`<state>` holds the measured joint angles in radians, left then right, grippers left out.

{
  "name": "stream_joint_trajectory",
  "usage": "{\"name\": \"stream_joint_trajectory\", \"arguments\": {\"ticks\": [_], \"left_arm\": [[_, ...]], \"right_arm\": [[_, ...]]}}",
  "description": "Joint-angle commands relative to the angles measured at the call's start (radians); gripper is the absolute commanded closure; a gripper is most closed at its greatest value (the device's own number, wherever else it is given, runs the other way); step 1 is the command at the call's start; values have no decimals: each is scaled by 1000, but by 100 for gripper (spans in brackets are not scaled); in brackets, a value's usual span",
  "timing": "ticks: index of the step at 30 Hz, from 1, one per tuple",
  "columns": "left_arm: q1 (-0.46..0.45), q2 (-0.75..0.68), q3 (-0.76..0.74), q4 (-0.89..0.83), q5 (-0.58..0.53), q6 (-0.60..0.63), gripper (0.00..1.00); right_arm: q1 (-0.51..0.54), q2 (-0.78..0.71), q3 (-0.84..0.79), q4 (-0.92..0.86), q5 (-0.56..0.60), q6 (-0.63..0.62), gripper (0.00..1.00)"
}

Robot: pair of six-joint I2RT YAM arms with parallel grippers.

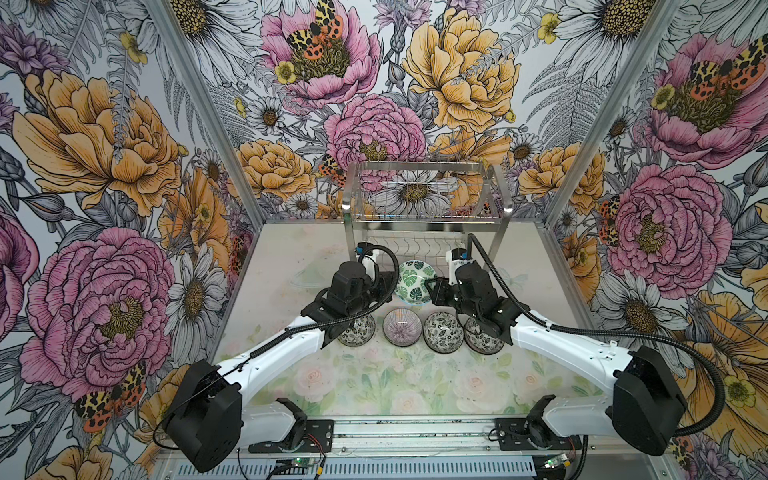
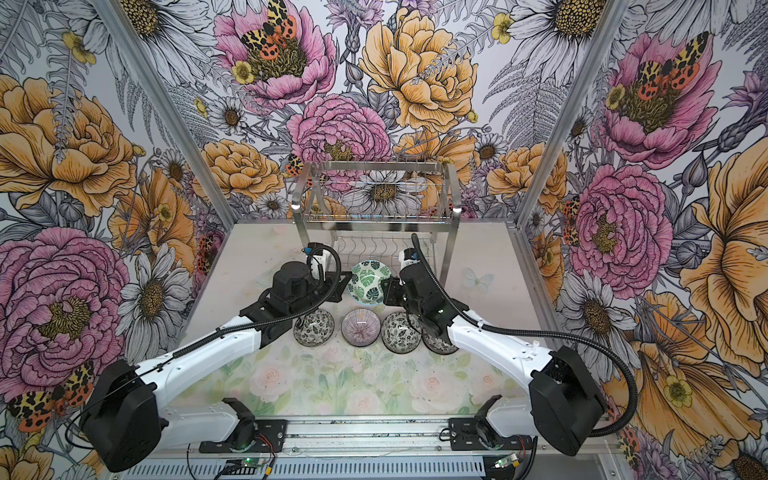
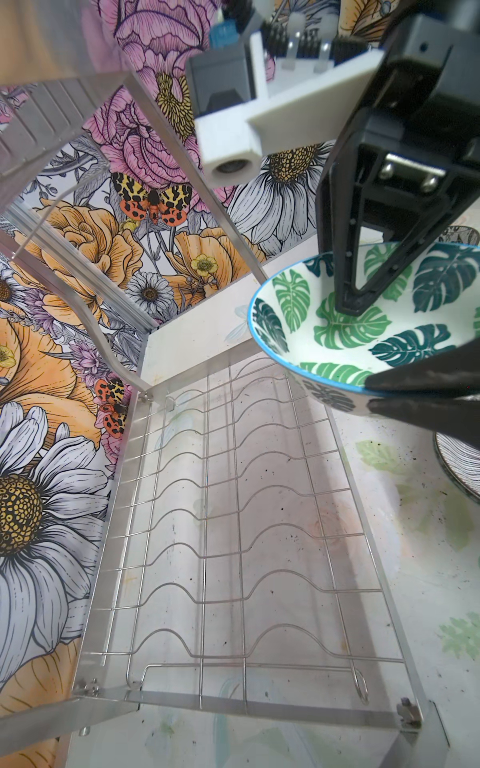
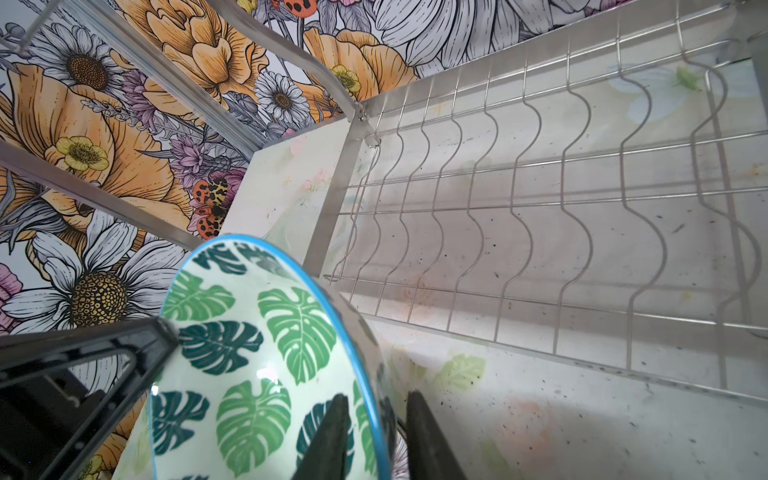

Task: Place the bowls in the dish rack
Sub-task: 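Carry the bowl into the rack with the right gripper while the left withdraws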

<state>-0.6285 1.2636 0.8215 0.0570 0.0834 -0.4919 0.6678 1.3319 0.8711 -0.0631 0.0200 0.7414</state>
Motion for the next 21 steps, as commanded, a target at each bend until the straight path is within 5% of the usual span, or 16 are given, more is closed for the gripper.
{"name": "stream_joint_trajectory", "arguments": {"ticks": [1, 5, 10, 11, 15, 16, 21], "left_arm": [[-11, -15, 28, 87, 35, -22, 100], [-13, -14, 17, 96, 35, -26, 100], [-6, -29, 18, 33, 8, -13, 100], [2, -38, 30, -17, -6, 3, 93], [30, -144, 52, -235, -115, 106, 17], [37, -176, 54, -280, -148, 129, 4], [92, -331, 54, -436, -255, 199, 1]], "right_arm": [[7, 3, 16, 34, 27, -12, 83], [7, -10, 20, 25, 45, -35, 100], [8, -39, 26, -21, 107, -88, 100], [7, -50, 29, -44, 139, -112, 100], [7, -96, 36, -134, 289, -226, 100], [7, -104, 36, -149, 325, -253, 100], [29, -114, 50, -202, 509, -418, 100]]}}
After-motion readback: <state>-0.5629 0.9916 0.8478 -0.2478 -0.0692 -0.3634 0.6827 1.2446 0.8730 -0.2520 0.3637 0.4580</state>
